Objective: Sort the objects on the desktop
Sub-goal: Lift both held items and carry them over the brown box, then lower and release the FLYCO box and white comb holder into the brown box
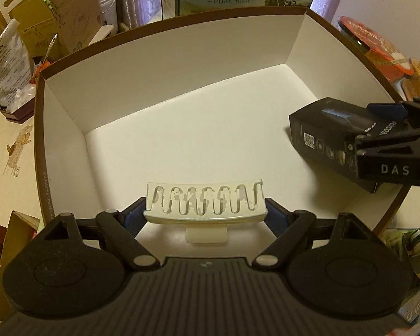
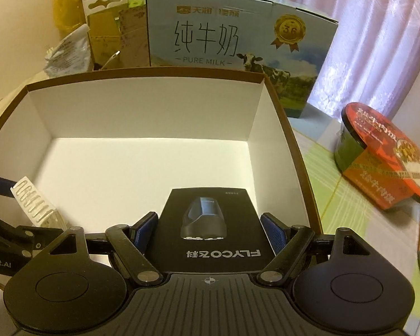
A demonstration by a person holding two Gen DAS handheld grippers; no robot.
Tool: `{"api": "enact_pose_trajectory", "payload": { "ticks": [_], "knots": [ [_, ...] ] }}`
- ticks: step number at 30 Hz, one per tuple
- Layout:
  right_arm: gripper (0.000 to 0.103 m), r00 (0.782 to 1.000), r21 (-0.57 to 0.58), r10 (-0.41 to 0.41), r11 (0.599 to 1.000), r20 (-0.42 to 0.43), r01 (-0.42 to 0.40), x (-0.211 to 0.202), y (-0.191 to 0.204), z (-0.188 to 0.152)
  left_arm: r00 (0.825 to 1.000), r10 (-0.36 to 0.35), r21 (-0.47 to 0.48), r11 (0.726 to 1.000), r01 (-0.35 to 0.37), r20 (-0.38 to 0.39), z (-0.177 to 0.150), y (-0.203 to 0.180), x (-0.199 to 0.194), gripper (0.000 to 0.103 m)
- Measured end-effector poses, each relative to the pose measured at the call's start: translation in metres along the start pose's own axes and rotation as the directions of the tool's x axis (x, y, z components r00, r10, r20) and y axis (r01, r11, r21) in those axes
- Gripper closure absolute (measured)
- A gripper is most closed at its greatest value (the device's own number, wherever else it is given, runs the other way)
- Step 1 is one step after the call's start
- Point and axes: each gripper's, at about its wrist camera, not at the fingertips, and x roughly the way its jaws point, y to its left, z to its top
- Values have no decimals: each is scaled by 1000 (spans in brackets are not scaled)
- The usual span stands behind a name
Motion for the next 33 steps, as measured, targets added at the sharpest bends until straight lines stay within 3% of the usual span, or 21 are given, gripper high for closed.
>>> {"api": "enact_pose_trajectory", "payload": {
  "ticks": [6, 8, 10, 19, 33],
  "knots": [
    [23, 999, -52, -28, 998, 15, 29, 2, 3, 2, 1000, 7, 18, 1000, -7, -19, 0, -3, 1, 19],
    [10, 999, -62, -24, 998, 32, 26, 0, 3, 1, 1000, 5, 14, 1000, -5, -25, 0, -1, 1, 19],
    [4, 999, -62, -4, 998, 45, 7, -5, 2, 2, 1000, 5, 14, 1000, -4, -29, 1, -2, 1, 19],
    [2, 998, -117, 43, 992, -42, -47, -13, 6, 7, 999, 14, 24, 1000, -13, -38, 3, -3, 2, 15],
    [2, 985, -70, 81, 993, -151, -93, -23, 2, 5, 1000, 10, 28, 1000, -10, -15, 4, -7, -15, 11]
  ]
}}
